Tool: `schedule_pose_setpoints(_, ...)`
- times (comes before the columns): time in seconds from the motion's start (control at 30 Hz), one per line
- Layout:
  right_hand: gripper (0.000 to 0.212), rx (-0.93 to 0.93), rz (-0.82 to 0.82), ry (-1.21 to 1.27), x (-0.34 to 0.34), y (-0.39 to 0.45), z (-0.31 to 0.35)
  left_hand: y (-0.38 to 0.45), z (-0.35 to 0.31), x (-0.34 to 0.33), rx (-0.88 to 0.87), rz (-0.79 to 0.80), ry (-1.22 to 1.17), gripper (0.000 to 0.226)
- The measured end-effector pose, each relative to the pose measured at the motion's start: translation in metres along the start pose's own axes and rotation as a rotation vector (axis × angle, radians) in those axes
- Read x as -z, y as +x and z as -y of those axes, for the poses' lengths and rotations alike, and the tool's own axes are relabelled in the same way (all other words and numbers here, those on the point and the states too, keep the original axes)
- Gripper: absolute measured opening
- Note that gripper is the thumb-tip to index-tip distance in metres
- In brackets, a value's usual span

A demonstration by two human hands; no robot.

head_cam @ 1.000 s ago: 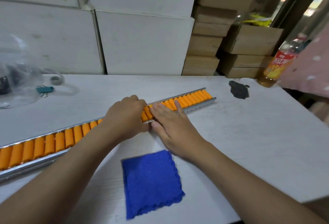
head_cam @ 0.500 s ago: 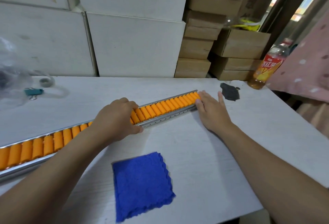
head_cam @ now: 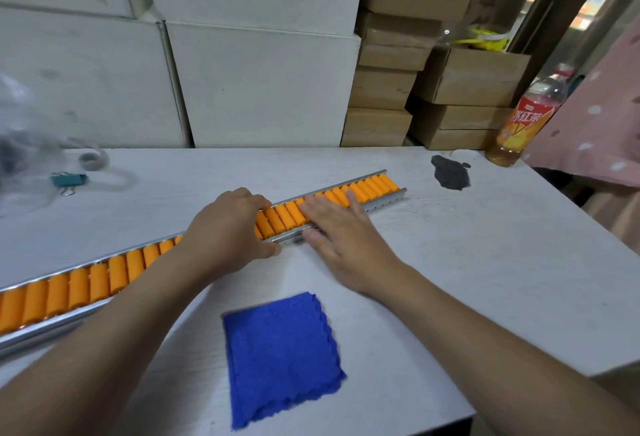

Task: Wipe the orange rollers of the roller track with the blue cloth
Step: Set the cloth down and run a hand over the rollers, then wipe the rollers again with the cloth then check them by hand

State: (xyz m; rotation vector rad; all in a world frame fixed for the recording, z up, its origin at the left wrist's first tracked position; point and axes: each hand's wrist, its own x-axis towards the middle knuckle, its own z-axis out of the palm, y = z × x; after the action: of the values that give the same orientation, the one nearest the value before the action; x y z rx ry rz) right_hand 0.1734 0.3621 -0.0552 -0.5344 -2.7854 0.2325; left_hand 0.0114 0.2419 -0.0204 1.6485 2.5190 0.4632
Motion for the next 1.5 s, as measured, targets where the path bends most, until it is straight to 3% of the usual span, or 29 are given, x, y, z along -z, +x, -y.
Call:
schedule_pose_setpoints(0.13,0.056,-0.165,-0.092,-0.061,0.009,0.0,-0.047,0.0,-0.001,0.001,0.0,0.022,-0.007,0.075)
schedule_pose_setpoints(0.33,0.075,-0.536,-0.058,-0.149,0.024,0.01,-0.114,0.0,0.0,0.0,0.007,0.036,-0.005,0.076)
schedule_pose_setpoints(0.43,0.076,-0.595,-0.107,-0.18,0.022,0.013,-0.126,0.0,0.001,-0.001,0.003,0.033,-0.005,0.076)
schedule_pose_setpoints(0.67,0.059,-0.56,-0.127,-0.08,0.022,0.01,-0.096,0.0,0.002,-0.001,-0.019,0.017,0.008,0.074)
schedule_pose_setpoints(0.83,0.049,-0.399,-0.118,0.204,0.038,-0.008,-0.018,-0.03,0.014,0.002,-0.026,-0.055,0.241,0.089)
schedule_pose_setpoints(0.9,0.048,-0.273,-0.017,0.288,0.043,-0.027,0.021,-0.055,0.029,0.009,-0.013,-0.087,0.263,0.096)
schedule_pose_setpoints(0.97,0.054,-0.13,0.206,0.292,0.048,-0.046,0.053,-0.082,0.049,0.019,0.003,-0.139,0.265,0.099)
schedule_pose_setpoints(1.07,0.085,0.002,0.508,0.263,0.049,-0.066,0.083,-0.122,0.084,0.034,0.097,-0.178,0.254,0.106)
schedule_pose_setpoints(1.13,0.093,0.039,0.558,0.233,0.039,-0.075,0.09,-0.142,0.105,0.042,0.175,-0.19,0.197,0.11)
schedule_pose_setpoints(1.2,0.088,0.017,0.494,0.241,0.027,-0.079,0.09,-0.158,0.119,0.045,0.251,-0.232,0.113,0.111)
schedule_pose_setpoints(1.33,0.048,-0.019,0.31,0.174,0.023,-0.085,0.099,-0.183,0.136,0.034,0.339,-0.309,-0.089,0.111)
schedule_pose_setpoints(1.43,0.017,-0.182,0.092,0.305,0.031,-0.082,0.121,-0.188,0.143,0.03,0.332,-0.37,-0.22,0.105)
schedule_pose_setpoints(1.5,0.025,-0.322,-0.108,0.53,0.037,-0.072,0.14,-0.187,0.147,0.03,0.347,-0.382,-0.295,0.1)
